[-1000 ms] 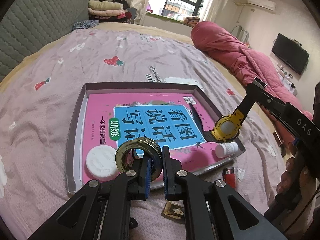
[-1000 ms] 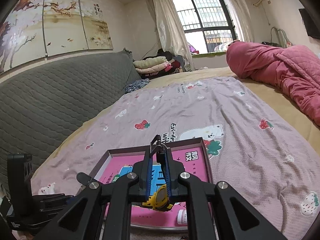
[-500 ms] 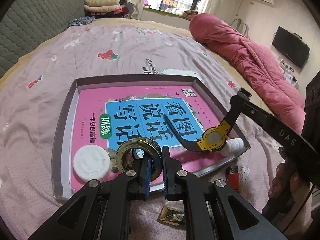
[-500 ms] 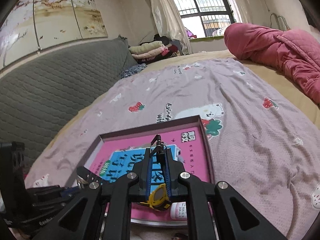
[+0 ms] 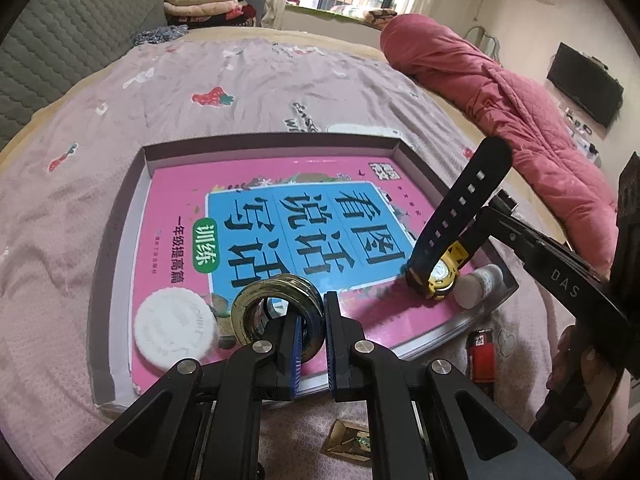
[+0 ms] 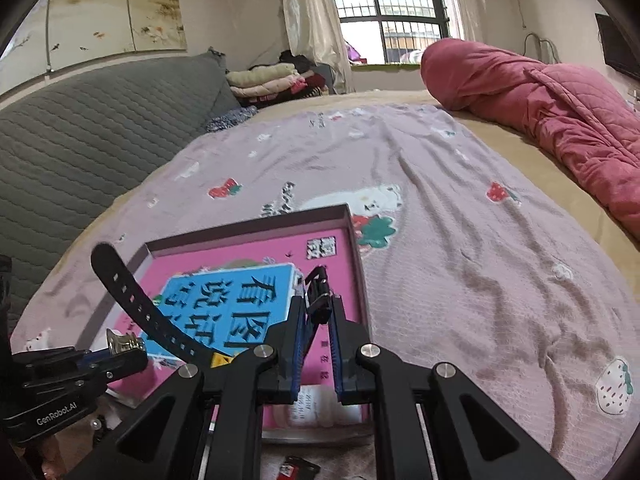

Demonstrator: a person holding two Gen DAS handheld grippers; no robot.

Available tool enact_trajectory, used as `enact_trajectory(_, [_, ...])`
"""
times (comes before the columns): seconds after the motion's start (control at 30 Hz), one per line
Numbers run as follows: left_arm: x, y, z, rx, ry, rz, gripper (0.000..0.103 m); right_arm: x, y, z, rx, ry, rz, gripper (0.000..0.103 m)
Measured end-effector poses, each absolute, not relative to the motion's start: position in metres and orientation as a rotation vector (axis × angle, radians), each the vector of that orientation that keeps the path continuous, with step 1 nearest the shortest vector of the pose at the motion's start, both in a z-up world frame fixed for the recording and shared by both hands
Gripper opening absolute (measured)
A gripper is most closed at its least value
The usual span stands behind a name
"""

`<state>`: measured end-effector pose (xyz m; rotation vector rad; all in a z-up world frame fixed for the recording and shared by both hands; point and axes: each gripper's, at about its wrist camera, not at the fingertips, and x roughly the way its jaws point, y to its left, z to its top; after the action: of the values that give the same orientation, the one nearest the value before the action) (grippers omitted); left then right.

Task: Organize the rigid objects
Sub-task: 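Carry the ring fitting and the watch over the tray with both tools, then lower the watch into the tray with the right tool while the left tool lowers the ring fitting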

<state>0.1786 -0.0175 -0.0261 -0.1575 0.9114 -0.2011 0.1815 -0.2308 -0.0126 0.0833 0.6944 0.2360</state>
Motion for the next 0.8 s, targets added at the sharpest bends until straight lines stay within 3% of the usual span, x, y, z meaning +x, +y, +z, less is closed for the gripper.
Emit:
enact_trajectory(0.67, [0.177, 0.005, -0.034, -0.192, 0.961, -0.129, 0.010, 0.178, -0.226, -0.017, 0.049, 0.724, 0.258, 0.013])
enact_trajectory(0.73, [0.177, 0.008, -0.035, -0.203, 0.963, -0.124, 0.010, 0.178, -0.227, -0.016, 0.050, 0.722, 0.259, 0.015])
enact_trajectory(0.8, [0.175, 0.010, -0.036, -0.199, 0.964, -0.116, 0.010, 0.177, -0.229, -0.015, 0.049, 0.719, 0.254, 0.024])
